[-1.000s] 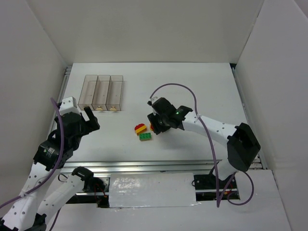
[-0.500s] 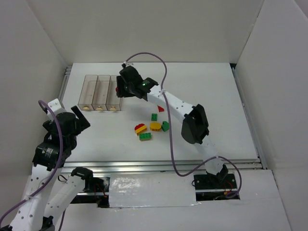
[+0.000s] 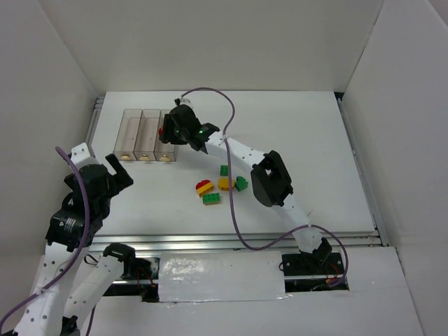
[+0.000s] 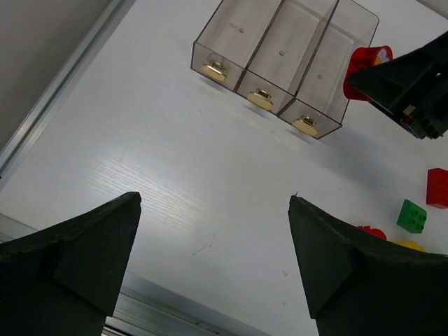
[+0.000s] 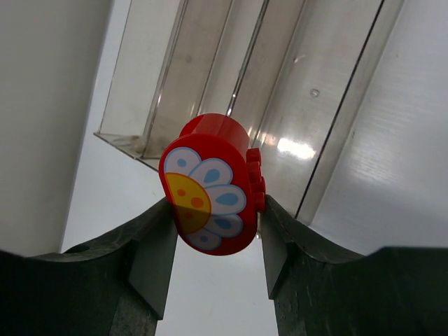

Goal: Sort the legos into containers by color

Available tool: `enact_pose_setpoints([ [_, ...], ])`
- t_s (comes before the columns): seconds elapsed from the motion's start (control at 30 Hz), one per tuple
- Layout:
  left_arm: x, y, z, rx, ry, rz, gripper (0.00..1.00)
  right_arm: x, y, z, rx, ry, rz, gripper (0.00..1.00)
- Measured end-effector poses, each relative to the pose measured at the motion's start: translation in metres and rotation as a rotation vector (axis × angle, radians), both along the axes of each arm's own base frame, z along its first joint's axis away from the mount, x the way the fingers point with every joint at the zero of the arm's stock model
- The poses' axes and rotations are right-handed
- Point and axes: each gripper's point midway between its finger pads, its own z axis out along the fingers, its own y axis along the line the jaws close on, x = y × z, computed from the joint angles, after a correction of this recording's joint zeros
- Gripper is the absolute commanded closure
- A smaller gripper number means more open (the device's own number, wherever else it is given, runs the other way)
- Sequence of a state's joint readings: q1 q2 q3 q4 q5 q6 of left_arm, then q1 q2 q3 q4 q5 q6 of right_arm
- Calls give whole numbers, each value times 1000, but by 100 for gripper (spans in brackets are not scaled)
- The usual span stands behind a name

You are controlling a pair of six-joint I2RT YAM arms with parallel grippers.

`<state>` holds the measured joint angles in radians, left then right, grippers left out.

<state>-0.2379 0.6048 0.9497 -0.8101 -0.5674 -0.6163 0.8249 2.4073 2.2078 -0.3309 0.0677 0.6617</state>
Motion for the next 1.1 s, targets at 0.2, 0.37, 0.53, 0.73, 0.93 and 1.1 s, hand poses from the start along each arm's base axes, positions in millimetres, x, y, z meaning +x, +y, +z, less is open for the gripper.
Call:
enact_pose_setpoints([
  [0.2, 2, -4, 1, -3, -5, -29, 1, 16, 11, -16, 32, -10, -9, 22],
  [0.37, 3, -6, 2, -8, -9, -37, 1, 23, 7, -27, 13, -10, -12, 3],
  [0.53, 3, -6, 2, -8, -9, -37, 1, 22, -7, -9, 3, -40, -8, 0],
  [0.73, 10, -16, -5, -24, 32, -76, 1, -17, -92, 59, -27, -80, -86, 0],
  [0.93, 50, -75, -22, -109, 149, -239, 1, -84, -236, 134, -12, -181, -310, 0],
  [1.1, 91, -166, -46, -94, 266, -416, 0, -150, -297, 132, -25, -177, -372, 0],
])
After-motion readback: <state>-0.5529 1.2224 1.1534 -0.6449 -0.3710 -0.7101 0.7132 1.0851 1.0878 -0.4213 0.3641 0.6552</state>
